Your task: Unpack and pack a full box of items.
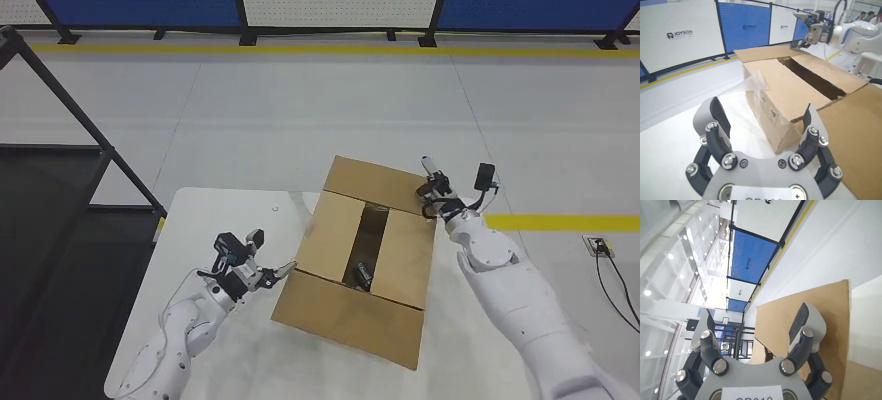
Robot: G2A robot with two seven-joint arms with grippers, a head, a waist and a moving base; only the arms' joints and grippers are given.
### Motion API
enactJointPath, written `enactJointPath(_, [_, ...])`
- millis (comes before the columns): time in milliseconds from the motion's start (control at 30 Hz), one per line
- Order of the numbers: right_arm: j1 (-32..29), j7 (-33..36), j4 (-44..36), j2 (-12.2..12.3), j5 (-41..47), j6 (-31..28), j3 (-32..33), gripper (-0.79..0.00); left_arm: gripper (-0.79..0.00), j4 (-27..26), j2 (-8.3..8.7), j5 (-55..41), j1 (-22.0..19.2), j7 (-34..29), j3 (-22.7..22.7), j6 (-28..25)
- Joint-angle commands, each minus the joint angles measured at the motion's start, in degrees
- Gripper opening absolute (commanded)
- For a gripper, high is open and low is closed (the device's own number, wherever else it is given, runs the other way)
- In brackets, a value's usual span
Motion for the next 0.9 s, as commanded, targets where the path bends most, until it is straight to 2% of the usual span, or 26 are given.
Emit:
enactJointPath(0, [-1.0,1.58,-0.12,0.55,0.89,-2.74,1.63,0.0,0.0,0.39,-0.06,-1.19,-0.12,-0.16,-0.72,2.14])
enactJointPath(100, [-2.89,5.07,-0.52,1.83,1.74,-5.3,4.47,0.0,0.0,1.31,-0.31,-1.74,-0.65,-1.49,-1.32,7.7])
enactJointPath(200, [-5.3,9.29,-1.26,3.43,3.0,-6.92,7.92,0.0,0.0,2.63,-0.68,-2.6,-1.48,-2.59,-1.04,10.6])
enactJointPath(367, [-9.21,15.73,-2.62,6.0,3.82,-6.09,13.08,0.0,0.0,4.61,-1.02,-2.84,-2.87,-2.77,-0.56,11.45])
enactJointPath(567, [-12.15,23.68,-5.91,7.45,3.06,-2.42,15.25,0.0,0.0,6.37,-1.33,-2.31,-4.09,-3.02,0.07,12.23])
enactJointPath(867, [-12.64,27.22,-9.17,7.04,2.13,0.97,13.9,0.0,0.0,8.01,-1.57,-2.06,-4.62,-2.7,0.19,12.83])
